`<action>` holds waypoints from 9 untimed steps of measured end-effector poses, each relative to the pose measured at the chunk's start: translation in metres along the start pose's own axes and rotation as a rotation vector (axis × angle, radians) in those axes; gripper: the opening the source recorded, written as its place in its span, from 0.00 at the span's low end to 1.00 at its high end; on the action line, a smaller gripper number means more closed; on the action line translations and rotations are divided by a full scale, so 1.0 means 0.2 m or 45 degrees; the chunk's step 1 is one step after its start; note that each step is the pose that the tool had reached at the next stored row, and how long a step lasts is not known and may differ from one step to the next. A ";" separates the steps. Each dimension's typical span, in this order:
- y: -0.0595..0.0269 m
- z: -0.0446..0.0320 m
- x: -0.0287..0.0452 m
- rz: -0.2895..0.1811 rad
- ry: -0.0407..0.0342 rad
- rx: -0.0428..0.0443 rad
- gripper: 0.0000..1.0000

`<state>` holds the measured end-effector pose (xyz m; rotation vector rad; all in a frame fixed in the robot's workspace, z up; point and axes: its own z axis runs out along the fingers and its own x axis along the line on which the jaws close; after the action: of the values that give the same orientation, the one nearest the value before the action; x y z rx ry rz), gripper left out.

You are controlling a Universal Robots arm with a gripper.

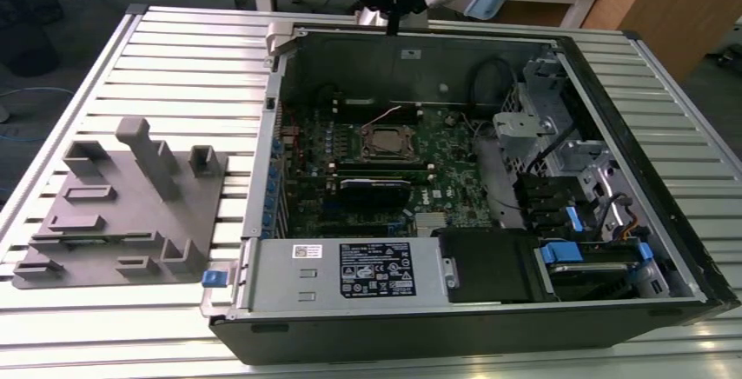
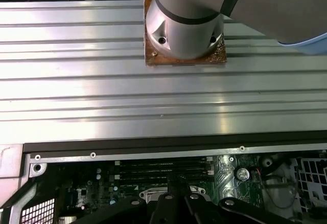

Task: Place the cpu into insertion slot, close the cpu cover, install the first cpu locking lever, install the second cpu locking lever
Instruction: 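Install the first cpu locking lever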

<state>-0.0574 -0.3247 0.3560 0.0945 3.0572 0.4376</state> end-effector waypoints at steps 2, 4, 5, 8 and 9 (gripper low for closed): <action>0.001 -0.004 0.000 0.000 0.0000 0.000 0.10; 0.002 -0.008 0.000 0.000 0.0000 0.000 0.10; 0.003 -0.010 0.000 0.000 0.0000 0.000 0.10; 0.005 -0.016 -0.001 0.000 0.0000 0.000 0.10; 0.005 -0.018 -0.001 0.000 -0.0001 0.000 0.10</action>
<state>-0.0574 -0.3247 0.3598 0.0945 3.0571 0.4378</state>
